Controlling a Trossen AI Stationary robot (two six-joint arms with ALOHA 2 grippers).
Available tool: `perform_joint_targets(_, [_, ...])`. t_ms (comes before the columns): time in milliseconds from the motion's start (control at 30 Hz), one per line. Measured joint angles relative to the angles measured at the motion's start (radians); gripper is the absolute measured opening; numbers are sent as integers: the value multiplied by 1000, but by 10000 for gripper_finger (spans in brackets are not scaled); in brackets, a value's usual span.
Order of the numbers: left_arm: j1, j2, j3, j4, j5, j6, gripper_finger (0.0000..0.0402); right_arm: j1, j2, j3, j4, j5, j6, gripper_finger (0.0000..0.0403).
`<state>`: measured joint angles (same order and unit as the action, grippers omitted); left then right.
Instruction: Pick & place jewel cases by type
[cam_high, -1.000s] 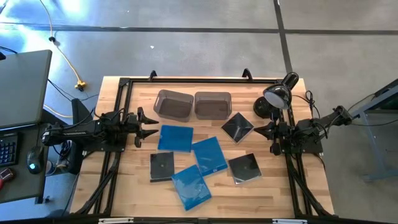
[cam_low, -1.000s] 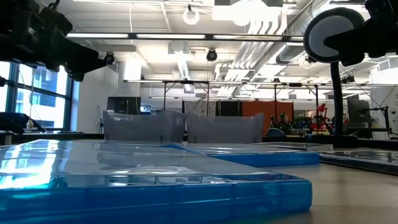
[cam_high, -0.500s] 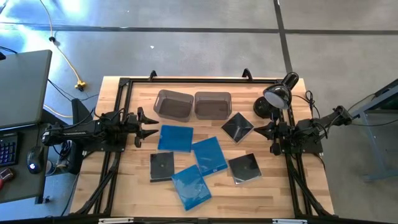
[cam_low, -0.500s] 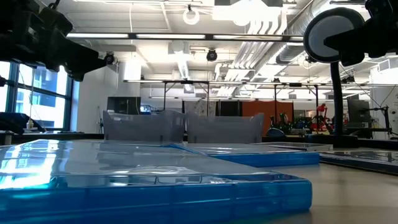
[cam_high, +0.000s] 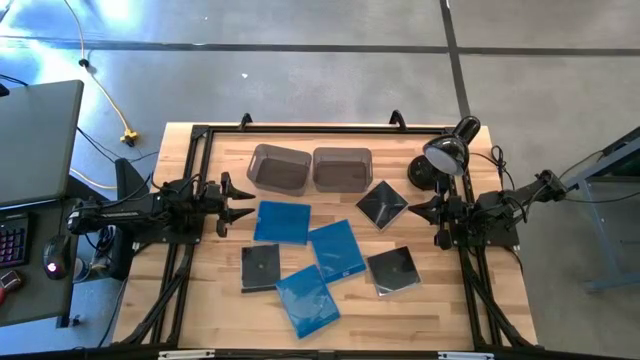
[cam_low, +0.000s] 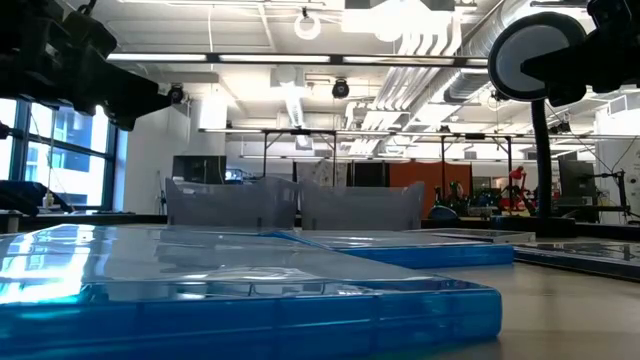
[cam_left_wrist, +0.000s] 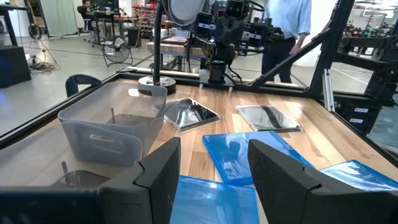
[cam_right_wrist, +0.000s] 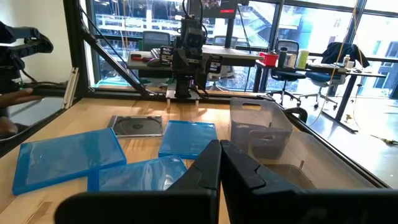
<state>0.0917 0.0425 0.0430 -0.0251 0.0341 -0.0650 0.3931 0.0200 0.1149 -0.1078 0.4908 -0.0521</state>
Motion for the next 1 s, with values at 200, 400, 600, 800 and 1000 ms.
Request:
perform_joint_targets(200, [0, 0, 0, 0, 0, 0, 186, 0, 0, 0, 0, 0, 0, 5])
perform_joint_targets(400, [0, 0, 0, 0, 0, 0, 186, 0, 0, 0, 0, 0, 0, 1])
perform_joint_targets(600, [0, 0, 0, 0, 0, 0, 186, 0, 0, 0, 0, 0, 0, 5])
perform_joint_targets(800, [0, 0, 0, 0, 0, 0, 186, 0, 0, 0, 0, 0, 0, 7])
perform_joint_targets(1000, [0, 0, 0, 0, 0, 0, 186, 0, 0, 0, 0, 0, 0, 7])
